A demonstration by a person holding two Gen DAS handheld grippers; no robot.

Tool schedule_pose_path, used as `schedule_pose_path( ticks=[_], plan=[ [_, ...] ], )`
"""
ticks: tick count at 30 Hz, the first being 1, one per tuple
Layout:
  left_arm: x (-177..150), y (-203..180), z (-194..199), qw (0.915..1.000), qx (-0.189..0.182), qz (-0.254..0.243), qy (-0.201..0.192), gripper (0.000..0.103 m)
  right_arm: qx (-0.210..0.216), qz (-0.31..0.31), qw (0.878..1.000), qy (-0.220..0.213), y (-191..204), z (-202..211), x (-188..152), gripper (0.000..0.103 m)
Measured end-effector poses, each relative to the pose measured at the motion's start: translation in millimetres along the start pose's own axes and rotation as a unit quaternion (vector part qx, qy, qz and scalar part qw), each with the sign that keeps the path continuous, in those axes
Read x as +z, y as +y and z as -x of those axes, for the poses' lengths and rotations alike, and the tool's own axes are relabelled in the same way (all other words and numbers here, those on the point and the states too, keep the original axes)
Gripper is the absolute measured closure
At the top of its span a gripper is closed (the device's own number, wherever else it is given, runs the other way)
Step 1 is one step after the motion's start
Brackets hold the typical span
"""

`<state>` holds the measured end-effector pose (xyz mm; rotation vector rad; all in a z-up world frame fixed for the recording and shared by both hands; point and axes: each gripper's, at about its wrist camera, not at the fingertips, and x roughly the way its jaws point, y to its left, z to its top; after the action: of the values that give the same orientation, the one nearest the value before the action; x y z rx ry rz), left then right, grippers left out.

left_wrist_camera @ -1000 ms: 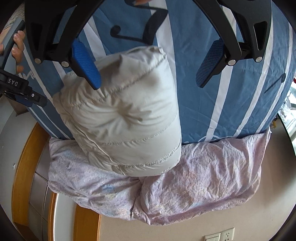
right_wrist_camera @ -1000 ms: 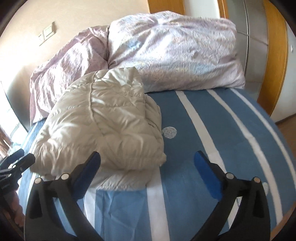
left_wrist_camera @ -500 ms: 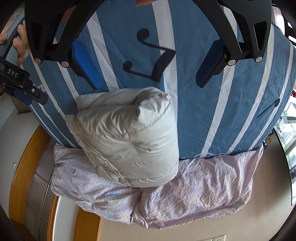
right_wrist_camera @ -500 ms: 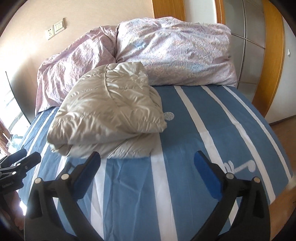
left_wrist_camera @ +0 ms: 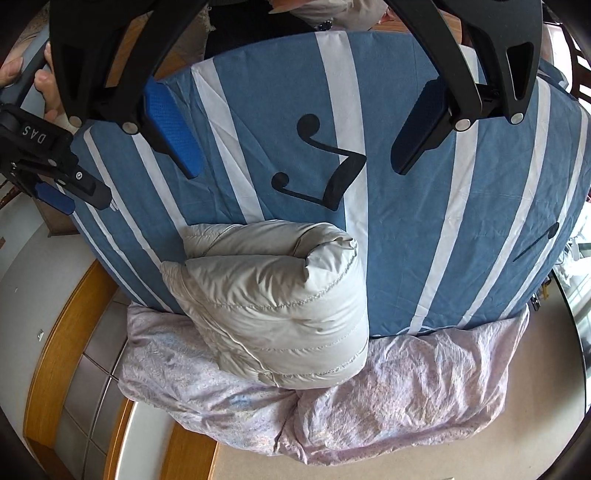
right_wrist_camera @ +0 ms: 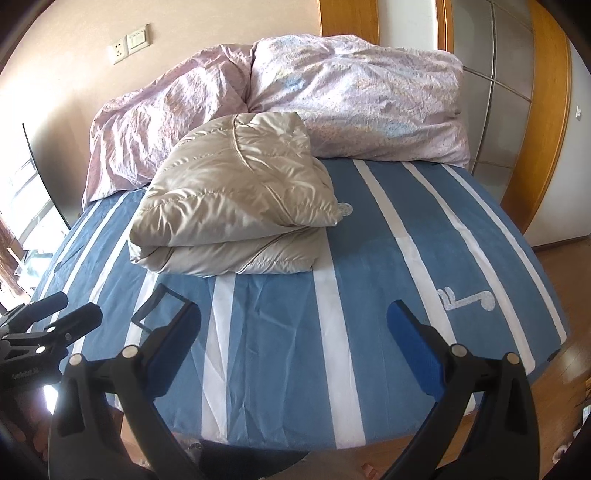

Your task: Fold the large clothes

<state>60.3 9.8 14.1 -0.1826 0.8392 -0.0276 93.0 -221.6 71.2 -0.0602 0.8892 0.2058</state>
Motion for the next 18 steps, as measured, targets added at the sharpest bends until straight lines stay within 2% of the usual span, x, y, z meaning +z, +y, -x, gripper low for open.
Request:
schedule_pose_path(
  ticks=[18],
  plan=[
    [2,-5,5,0.9996,-0.019,0.009,0.018,0.001,-0.008,0.002,1.000,0.003,-4,14,-1,0.002]
  ],
)
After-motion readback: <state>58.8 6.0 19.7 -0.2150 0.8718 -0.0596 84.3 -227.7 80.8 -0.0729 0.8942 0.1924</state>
